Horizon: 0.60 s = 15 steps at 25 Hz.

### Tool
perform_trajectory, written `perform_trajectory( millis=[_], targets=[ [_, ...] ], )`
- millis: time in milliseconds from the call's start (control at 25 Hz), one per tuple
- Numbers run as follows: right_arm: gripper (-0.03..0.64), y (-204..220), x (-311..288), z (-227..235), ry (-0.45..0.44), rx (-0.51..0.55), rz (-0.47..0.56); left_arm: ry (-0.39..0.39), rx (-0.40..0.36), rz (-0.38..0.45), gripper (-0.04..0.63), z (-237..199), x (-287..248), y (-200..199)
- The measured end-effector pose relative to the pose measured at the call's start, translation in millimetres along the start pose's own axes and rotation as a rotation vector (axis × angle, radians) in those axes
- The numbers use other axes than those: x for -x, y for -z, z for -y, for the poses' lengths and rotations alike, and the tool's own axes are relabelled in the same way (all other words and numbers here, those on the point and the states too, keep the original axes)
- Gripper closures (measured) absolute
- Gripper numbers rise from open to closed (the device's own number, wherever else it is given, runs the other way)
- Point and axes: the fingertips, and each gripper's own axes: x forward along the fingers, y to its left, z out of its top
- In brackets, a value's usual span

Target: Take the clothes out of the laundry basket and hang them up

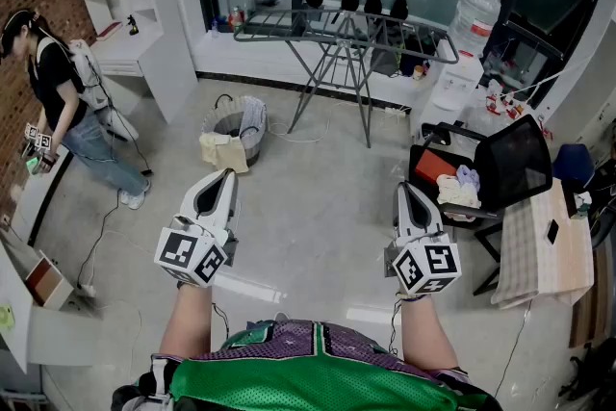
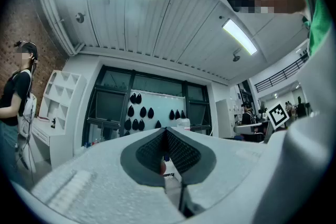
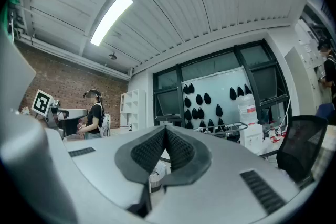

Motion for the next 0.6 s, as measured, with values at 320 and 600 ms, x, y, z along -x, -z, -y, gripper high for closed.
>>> perform_trajectory(
  millis=[320,600],
  targets=[
    [0.618,4,-13,-18,-0.014,0.001,-0.008,0.001,0.015,0.003,0.578,-16,4,2],
    [0.617,12,-27,-39,-0.022,-0.025,0.001,0.006,0.031,0.004,0.578,-40,11,9]
  ],
)
